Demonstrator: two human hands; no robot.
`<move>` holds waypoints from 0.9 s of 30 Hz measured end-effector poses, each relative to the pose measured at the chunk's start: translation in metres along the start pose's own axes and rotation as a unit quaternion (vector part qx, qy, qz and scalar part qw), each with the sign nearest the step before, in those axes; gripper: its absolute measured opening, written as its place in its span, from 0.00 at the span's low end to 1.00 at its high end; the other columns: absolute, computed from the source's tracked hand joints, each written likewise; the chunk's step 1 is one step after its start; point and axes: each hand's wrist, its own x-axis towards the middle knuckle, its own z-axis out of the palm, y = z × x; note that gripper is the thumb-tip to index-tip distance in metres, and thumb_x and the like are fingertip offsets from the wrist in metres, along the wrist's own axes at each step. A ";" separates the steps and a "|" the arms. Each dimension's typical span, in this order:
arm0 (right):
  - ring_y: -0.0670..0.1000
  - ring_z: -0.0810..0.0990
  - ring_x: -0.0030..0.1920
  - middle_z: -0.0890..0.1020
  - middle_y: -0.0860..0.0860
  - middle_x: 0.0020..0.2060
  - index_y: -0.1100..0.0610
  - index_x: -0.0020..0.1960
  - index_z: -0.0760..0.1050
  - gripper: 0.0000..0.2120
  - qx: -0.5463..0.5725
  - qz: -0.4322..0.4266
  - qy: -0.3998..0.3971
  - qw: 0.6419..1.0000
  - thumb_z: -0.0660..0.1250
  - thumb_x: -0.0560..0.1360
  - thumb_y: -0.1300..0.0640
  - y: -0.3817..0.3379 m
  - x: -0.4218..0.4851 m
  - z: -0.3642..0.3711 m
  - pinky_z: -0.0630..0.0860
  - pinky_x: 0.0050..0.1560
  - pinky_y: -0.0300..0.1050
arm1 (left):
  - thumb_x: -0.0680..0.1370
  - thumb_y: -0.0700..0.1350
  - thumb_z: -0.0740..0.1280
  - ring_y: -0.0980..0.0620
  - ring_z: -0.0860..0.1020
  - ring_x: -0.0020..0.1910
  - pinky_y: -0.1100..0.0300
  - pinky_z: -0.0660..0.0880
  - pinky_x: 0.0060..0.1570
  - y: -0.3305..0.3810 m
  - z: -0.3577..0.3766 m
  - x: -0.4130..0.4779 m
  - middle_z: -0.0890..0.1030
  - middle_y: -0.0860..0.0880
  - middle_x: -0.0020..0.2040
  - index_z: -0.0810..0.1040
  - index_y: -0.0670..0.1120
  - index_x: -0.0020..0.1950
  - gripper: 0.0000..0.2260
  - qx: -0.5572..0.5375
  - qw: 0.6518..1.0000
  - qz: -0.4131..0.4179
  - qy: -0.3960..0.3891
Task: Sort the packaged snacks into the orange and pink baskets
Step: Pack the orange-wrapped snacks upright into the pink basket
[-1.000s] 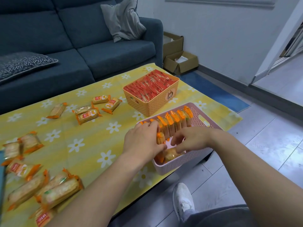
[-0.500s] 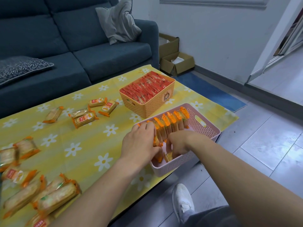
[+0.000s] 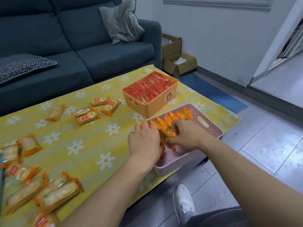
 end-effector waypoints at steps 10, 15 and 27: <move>0.53 0.83 0.42 0.85 0.51 0.43 0.54 0.46 0.83 0.04 0.071 0.009 -0.096 0.993 0.73 0.72 0.55 0.019 0.001 -0.009 0.80 0.41 0.46 | 0.75 0.53 0.70 0.44 0.70 0.58 0.54 0.72 0.43 -0.004 0.000 0.004 0.67 0.49 0.57 0.72 0.56 0.59 0.14 -0.055 0.990 0.131 -0.015; 0.54 0.81 0.51 0.84 0.53 0.52 0.56 0.55 0.81 0.17 -0.116 0.104 -0.133 0.979 0.74 0.71 0.47 0.035 0.003 -0.017 0.80 0.52 0.51 | 0.74 0.49 0.70 0.45 0.69 0.59 0.56 0.68 0.43 -0.004 -0.001 0.006 0.67 0.50 0.57 0.73 0.57 0.59 0.15 -0.056 0.991 0.123 -0.024; 0.53 0.80 0.52 0.82 0.52 0.52 0.54 0.59 0.79 0.18 -0.137 0.144 -0.167 0.966 0.75 0.71 0.49 0.024 0.000 -0.026 0.78 0.54 0.48 | 0.74 0.50 0.70 0.44 0.71 0.58 0.55 0.68 0.42 -0.003 0.000 0.004 0.69 0.49 0.57 0.72 0.54 0.59 0.14 -0.057 0.992 0.114 -0.020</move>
